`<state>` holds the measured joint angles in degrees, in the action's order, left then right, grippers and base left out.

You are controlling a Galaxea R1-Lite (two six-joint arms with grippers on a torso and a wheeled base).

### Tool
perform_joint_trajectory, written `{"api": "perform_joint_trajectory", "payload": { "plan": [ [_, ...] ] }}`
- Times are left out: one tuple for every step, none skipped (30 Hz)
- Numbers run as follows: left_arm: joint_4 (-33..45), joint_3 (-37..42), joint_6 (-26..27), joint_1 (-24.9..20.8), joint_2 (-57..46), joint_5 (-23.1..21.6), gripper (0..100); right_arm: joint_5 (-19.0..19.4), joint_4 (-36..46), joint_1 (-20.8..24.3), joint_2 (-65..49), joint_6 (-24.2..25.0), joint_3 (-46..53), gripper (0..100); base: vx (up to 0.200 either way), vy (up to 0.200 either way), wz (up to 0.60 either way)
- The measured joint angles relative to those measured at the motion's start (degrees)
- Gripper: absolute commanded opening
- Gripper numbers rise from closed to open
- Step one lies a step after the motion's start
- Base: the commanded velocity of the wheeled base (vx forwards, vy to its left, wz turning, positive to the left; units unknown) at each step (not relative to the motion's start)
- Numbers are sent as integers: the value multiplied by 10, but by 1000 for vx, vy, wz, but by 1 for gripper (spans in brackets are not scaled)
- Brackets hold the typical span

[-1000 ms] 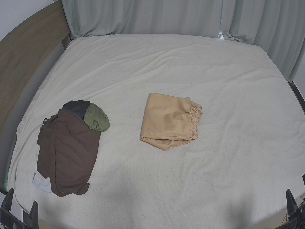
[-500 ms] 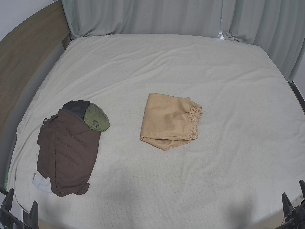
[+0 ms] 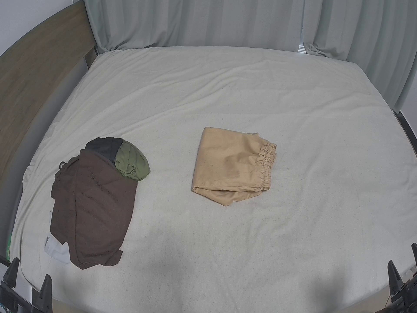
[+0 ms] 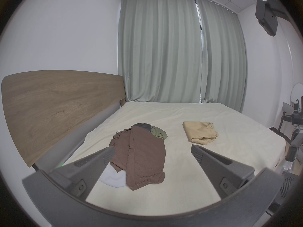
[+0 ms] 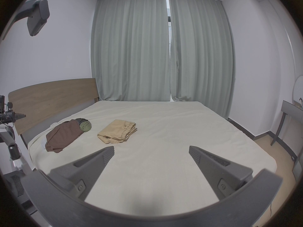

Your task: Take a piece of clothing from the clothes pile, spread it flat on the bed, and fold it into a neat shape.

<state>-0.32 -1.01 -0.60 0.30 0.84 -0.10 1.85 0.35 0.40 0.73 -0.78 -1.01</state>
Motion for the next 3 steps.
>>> {"api": "perform_joint_trajectory", "payload": {
  "plan": [
    [0, 0, 0, 0, 0, 0, 100, 0, 0, 0, 0, -1, 0, 100, 0, 0, 0],
    [0, 0, 0, 0, 0, 0, 100, 0, -1, 0, 0, -2, 0, 100, 0, 0, 0],
    [0, 0, 0, 0, 0, 0, 100, 0, -1, 0, 0, -2, 0, 100, 0, 0, 0]
  ]
}}
